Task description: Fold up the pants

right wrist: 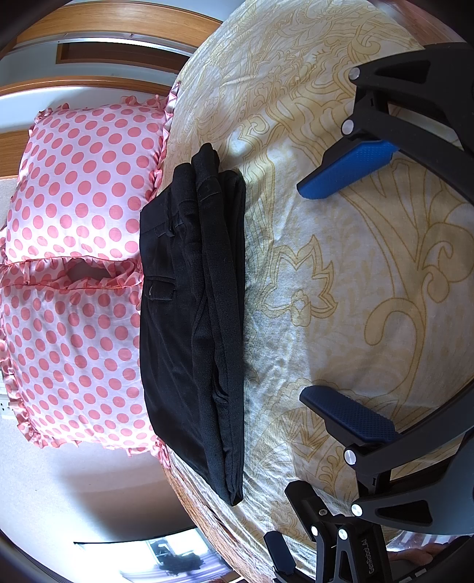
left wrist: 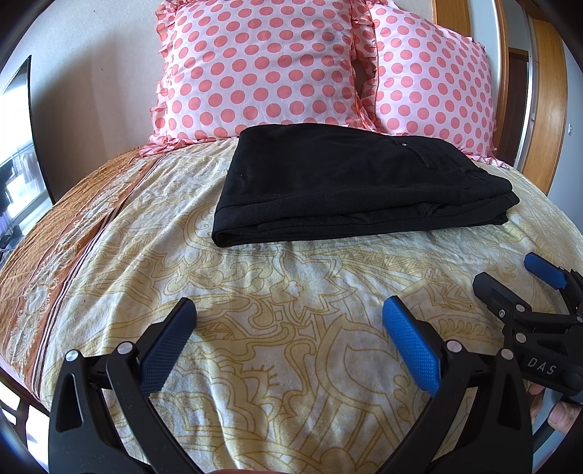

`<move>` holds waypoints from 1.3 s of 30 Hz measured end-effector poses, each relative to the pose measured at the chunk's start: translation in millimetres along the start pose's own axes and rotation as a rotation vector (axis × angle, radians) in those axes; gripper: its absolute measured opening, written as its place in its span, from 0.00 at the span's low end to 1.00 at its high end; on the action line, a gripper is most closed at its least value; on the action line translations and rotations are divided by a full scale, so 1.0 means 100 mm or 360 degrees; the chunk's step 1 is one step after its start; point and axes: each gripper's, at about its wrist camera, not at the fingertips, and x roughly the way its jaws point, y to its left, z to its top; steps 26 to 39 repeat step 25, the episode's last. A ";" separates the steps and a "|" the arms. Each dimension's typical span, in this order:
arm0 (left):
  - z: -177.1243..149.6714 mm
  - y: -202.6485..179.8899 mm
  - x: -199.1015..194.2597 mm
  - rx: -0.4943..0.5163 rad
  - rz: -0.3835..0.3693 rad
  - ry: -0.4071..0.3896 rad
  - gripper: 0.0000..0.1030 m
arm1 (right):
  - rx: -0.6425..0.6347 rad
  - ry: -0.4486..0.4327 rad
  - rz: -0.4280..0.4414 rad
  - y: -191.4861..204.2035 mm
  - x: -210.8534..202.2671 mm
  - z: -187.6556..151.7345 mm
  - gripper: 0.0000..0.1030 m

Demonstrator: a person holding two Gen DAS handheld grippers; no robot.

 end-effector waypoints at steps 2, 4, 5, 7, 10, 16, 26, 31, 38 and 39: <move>-0.01 0.00 0.00 0.0004 -0.0005 0.0005 0.98 | 0.0000 0.0000 0.0000 0.00 0.00 0.00 0.99; -0.01 0.00 0.00 0.0006 -0.0007 0.0009 0.98 | 0.0000 0.0000 0.0000 0.00 0.00 0.00 0.99; 0.00 0.00 0.00 0.0004 -0.0006 0.0009 0.98 | 0.0000 0.0000 0.0000 0.00 0.00 0.00 0.99; 0.00 0.00 0.00 0.0001 -0.0005 0.0016 0.98 | 0.0000 0.0000 0.0000 0.00 0.00 0.00 0.99; 0.02 0.01 0.01 -0.0004 -0.0001 0.0025 0.98 | 0.0000 0.0000 0.0000 0.00 0.00 0.00 0.99; 0.02 0.01 0.01 0.0003 -0.0005 0.0018 0.98 | 0.0000 0.0000 0.0000 0.00 0.00 0.00 0.99; 0.03 0.02 0.01 0.0006 -0.0006 0.0027 0.98 | 0.0001 -0.0001 0.0000 0.00 0.00 0.00 0.99; 0.03 0.02 0.01 0.0006 -0.0006 0.0027 0.98 | 0.0001 -0.0001 0.0000 0.00 0.00 0.00 0.99; 0.03 0.02 0.01 0.0006 -0.0006 0.0027 0.98 | 0.0001 -0.0001 0.0000 0.00 0.00 0.00 0.99; 0.03 0.02 0.01 0.0006 -0.0006 0.0027 0.98 | 0.0001 -0.0001 0.0000 0.00 0.00 0.00 0.99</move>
